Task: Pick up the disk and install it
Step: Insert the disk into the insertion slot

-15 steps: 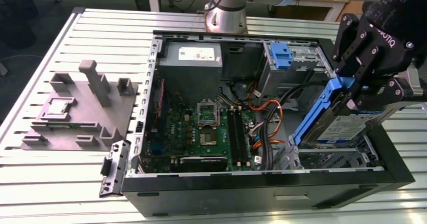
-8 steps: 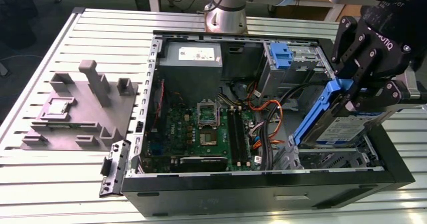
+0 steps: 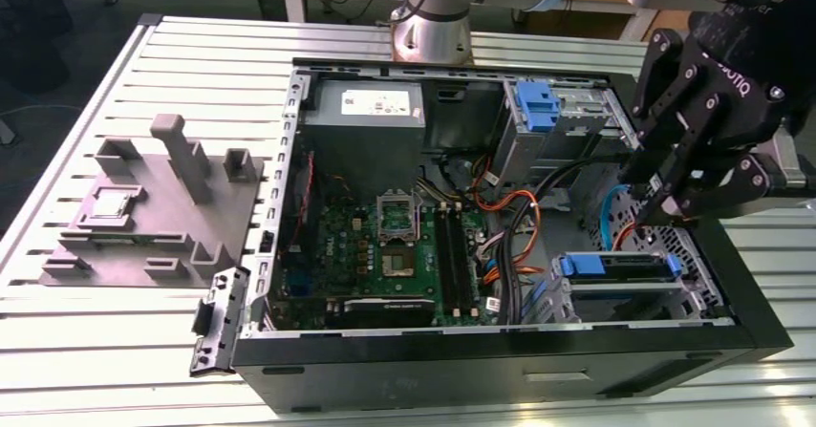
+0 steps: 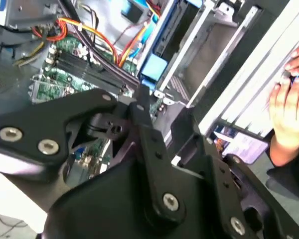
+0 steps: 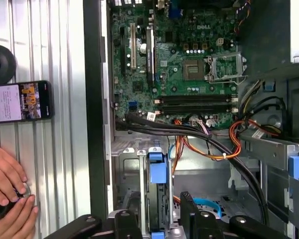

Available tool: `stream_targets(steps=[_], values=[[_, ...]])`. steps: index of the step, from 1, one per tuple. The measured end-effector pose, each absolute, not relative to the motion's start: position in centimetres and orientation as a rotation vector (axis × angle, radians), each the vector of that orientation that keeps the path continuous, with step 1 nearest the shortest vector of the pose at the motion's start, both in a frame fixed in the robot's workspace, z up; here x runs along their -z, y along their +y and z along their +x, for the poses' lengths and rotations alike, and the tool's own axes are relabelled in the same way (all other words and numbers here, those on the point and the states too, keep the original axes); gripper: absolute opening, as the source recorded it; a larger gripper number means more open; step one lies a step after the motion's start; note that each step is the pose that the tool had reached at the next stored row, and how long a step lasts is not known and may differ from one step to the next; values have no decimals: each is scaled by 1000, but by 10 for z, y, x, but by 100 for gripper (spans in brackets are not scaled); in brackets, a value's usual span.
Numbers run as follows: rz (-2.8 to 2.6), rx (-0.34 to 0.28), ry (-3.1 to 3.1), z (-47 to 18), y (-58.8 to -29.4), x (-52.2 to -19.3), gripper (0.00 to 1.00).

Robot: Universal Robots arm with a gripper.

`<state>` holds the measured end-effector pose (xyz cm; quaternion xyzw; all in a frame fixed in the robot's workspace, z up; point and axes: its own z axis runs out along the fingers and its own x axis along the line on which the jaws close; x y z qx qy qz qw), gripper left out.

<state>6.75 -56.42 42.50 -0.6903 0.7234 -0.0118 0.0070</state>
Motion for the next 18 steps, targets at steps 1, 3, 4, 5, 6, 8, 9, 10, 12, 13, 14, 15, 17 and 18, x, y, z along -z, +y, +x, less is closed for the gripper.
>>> stream_targets(steps=[1, 3, 4, 5, 6, 8, 9, 10, 12, 13, 14, 15, 17, 18], values=[[-2158, 38, 2262, 68, -564, -423, 45], [-2158, 39, 2261, 67, -564, -420, 45], [-2157, 40, 2261, 67, -564, -418, 43], [-2157, 40, 2261, 67, -564, -416, 43], [-2157, 40, 2261, 67, -564, -414, 37], [-2157, 40, 2261, 67, -564, -411, 31], [-2157, 40, 2261, 67, -564, -409, 25], [-2157, 40, 2261, 67, -564, -407, 19], [-2157, 40, 2261, 67, -564, -403, 13], [-2157, 40, 2261, 67, -564, -402, 10], [-2157, 40, 2261, 67, -564, -400, 10], [-2157, 40, 2261, 67, -564, -398, 10], [-2157, 40, 2261, 67, -564, -394, 10], [-2157, 40, 2261, 67, -564, -392, 10]])
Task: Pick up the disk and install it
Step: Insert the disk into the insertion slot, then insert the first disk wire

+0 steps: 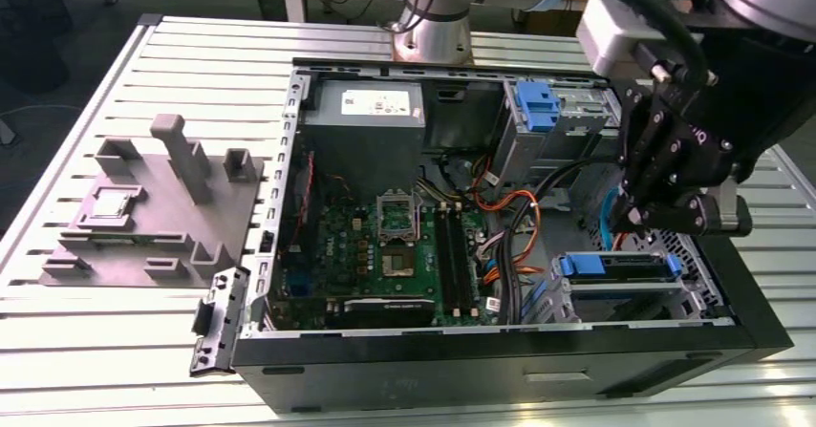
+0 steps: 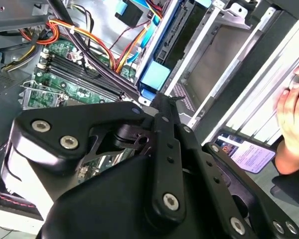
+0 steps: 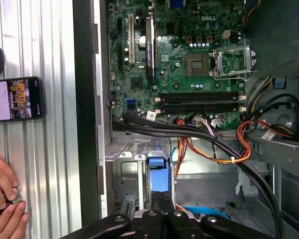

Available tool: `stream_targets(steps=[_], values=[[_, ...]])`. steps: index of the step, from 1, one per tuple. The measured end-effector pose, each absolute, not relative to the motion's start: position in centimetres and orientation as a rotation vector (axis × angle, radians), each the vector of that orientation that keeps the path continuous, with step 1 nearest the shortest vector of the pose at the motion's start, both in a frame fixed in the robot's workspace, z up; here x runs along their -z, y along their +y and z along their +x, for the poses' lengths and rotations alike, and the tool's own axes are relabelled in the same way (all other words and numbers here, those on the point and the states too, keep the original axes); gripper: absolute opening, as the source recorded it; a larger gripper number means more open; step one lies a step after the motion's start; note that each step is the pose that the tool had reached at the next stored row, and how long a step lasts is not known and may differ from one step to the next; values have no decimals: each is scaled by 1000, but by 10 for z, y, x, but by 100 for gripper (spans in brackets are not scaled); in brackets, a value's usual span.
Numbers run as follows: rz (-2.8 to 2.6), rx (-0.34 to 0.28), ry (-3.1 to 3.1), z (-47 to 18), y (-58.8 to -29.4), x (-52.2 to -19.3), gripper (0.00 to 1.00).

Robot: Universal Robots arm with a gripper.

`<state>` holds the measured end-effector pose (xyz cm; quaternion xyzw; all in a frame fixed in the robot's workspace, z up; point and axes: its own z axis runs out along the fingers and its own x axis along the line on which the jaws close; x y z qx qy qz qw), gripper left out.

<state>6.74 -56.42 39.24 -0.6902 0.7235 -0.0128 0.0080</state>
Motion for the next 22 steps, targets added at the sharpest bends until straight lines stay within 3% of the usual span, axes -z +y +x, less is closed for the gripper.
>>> stream_targets(steps=[22], values=[[-2157, 40, 2261, 68, -564, -370, 10]])
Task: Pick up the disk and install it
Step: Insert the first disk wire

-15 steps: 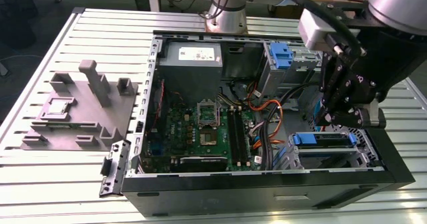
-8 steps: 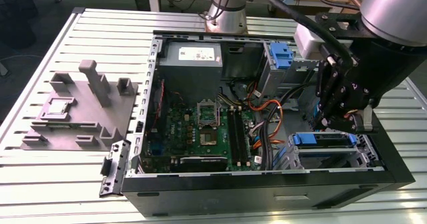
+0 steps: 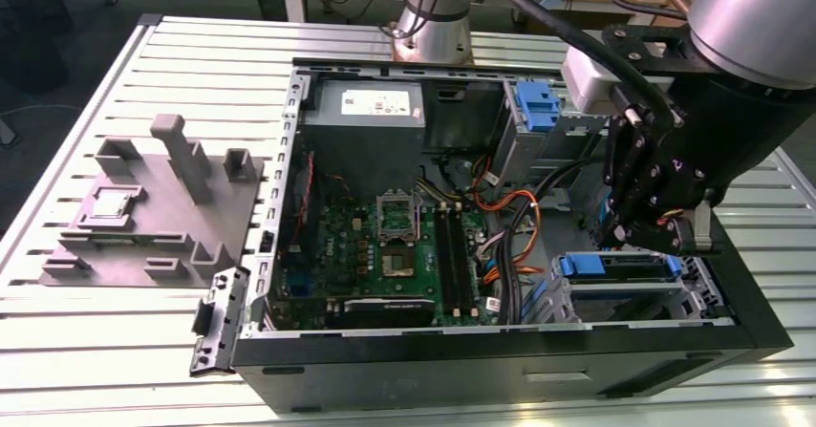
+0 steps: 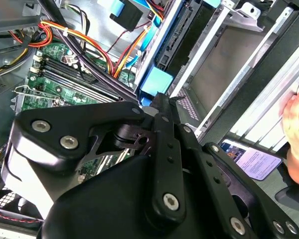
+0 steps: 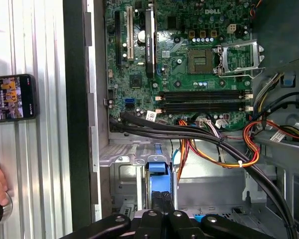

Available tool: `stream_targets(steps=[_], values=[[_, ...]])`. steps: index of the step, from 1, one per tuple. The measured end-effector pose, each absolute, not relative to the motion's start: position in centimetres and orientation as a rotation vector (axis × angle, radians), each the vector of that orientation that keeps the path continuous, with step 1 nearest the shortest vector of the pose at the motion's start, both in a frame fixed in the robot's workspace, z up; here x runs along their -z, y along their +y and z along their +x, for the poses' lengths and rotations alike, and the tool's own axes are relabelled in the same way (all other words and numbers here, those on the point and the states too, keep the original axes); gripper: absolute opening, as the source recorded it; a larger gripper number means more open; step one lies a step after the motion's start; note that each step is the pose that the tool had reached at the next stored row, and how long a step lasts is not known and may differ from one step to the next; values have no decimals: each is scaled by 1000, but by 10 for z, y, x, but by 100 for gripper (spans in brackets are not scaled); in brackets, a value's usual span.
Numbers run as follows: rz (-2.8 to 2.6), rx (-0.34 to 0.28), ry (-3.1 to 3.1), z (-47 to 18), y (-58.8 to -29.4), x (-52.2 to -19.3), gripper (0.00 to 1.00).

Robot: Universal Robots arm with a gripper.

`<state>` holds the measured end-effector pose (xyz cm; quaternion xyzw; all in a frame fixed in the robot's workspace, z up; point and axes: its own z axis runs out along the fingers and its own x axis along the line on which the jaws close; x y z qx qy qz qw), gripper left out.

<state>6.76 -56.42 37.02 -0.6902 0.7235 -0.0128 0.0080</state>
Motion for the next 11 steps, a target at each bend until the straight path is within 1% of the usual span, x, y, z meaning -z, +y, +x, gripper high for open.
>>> stream_targets(steps=[11], values=[[-2157, 40, 2261, 78, -564, -369, 10]])
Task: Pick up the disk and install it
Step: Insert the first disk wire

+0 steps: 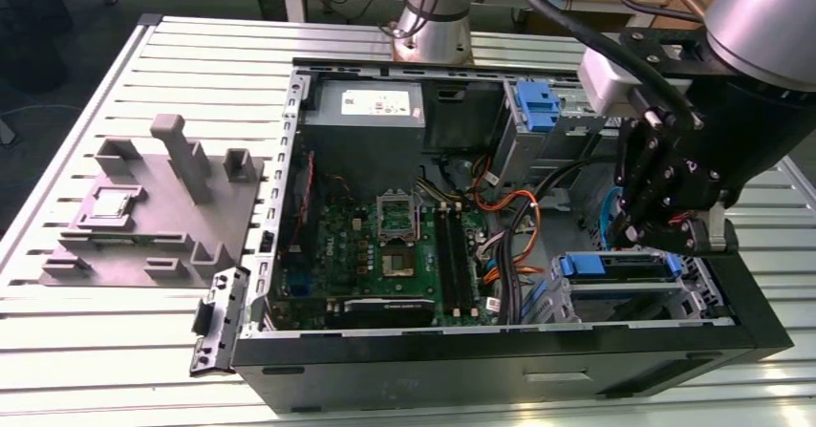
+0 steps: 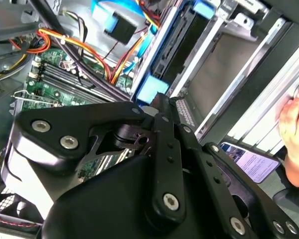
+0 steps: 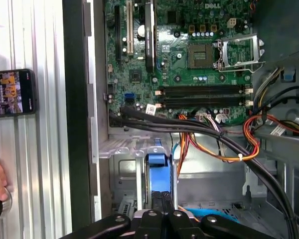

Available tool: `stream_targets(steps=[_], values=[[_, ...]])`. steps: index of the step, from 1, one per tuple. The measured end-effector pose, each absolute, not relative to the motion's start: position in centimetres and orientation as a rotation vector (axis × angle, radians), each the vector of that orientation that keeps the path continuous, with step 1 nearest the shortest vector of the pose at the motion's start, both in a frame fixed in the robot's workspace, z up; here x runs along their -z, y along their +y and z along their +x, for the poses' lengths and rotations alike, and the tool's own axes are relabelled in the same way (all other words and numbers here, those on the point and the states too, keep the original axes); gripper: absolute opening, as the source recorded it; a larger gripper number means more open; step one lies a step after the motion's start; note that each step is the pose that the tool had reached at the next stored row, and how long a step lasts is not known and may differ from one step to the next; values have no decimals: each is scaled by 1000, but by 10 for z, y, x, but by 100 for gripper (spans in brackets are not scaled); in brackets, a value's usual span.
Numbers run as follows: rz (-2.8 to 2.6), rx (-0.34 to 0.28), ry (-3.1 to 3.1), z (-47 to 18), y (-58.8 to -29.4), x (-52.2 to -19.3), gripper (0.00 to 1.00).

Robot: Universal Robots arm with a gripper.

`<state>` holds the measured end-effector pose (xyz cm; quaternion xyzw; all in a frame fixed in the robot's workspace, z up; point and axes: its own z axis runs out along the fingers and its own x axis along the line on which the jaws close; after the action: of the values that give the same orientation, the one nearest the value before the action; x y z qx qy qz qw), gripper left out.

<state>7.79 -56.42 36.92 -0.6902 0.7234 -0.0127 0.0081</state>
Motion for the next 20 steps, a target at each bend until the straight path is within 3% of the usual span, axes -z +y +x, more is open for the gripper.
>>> stream_targets(steps=[20], values=[[-2240, 59, 2178, 104, -564, -375, 10]])
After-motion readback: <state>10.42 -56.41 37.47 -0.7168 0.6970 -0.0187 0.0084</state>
